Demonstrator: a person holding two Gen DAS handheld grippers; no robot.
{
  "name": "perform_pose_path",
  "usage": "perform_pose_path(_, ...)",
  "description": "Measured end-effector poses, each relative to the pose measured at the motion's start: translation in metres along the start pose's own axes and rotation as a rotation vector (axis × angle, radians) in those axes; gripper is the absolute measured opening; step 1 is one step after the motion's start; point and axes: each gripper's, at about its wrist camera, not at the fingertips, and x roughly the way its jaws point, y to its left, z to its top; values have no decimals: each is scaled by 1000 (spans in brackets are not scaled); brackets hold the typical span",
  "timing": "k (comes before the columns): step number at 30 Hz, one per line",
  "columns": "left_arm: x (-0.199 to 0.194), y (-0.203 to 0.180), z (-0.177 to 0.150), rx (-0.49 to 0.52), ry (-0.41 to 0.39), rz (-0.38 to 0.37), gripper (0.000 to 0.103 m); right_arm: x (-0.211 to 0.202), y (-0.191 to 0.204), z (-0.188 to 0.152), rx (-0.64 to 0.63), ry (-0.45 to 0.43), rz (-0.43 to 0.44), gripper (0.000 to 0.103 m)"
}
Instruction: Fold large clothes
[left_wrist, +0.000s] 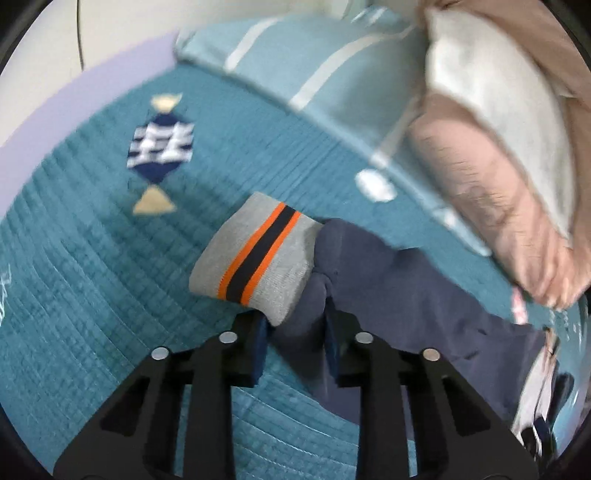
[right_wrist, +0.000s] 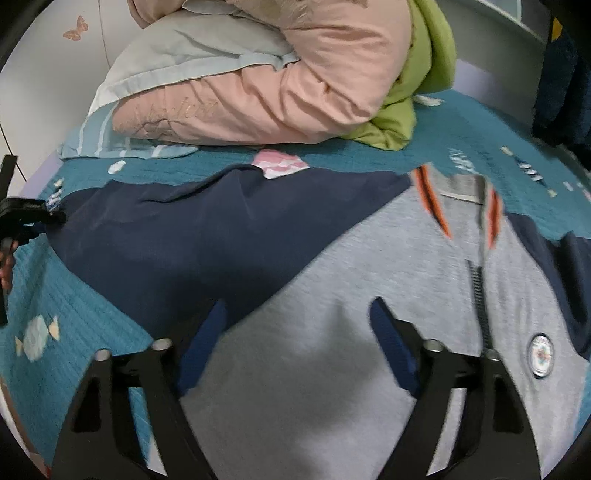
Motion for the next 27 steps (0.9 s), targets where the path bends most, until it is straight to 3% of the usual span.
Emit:
perform_pose_path(1, -10, -1, -3, 1, -15, -20, 23, 5, 1, 3, 6, 11, 14, 46)
perform_pose_path(4, -46, -5, -9, -3, -66, -104, 23, 22, 2, 12, 57, 55, 93, 19)
perform_pose_path(7, -86, -12, -9, 7, -139, -169, 23, 32, 16, 18, 51, 66, 176, 5)
perform_pose_path(11, -133, -35, -10, 15, -225, -282, 23, 56, 39, 15, 49, 164, 212, 2)
perform_pose_path(16, -173, -86, -17, 76, -282, -356, 23, 70, 24, 18, 160, 214, 296, 2)
perform_pose_path(18, -185, -111, -20, 103, -291, -390, 23, 61, 9, 19, 201, 206, 393, 2)
perform_pose_path(21, -200, -162, -29, 165, -302, -437, 23, 34, -21, 17, 245, 152, 455, 3)
perform_pose_path(23, -205, -208, -41, 218, -297, -471, 23, 5, -54, 11, 219, 102, 415, 5)
perform_pose_path(27, -189, -302, -73, 307, -262, -525, 23, -39, -149, -10, 241, 36, 230, 5)
